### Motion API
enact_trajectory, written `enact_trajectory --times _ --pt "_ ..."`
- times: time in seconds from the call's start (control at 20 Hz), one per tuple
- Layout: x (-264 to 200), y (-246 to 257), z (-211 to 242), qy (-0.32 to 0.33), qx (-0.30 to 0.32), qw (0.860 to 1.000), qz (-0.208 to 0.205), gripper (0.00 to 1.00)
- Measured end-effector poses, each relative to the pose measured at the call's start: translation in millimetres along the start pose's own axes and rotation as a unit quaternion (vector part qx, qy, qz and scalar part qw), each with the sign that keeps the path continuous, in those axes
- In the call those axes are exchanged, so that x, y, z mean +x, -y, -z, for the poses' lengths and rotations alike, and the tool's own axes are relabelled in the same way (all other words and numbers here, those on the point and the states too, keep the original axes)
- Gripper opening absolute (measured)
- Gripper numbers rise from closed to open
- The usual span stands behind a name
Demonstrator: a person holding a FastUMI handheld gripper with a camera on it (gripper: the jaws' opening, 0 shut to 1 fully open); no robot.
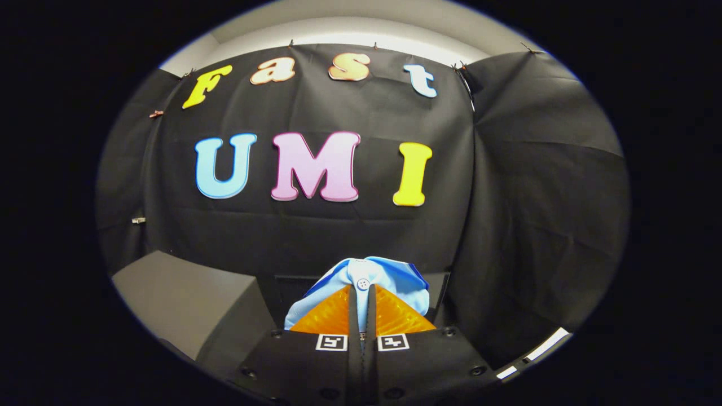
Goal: Put the clothes into the washing machine and then close the washing machine lid.
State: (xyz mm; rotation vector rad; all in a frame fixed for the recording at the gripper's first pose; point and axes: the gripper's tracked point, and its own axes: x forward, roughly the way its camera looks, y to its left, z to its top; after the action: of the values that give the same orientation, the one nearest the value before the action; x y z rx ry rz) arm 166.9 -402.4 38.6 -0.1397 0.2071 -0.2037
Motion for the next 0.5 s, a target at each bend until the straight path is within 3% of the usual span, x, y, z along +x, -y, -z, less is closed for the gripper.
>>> enact_trajectory --times 0.5 --pt "40.3 7.9 130.0 -0.091 -0.022 0.996 -0.003 0.05"
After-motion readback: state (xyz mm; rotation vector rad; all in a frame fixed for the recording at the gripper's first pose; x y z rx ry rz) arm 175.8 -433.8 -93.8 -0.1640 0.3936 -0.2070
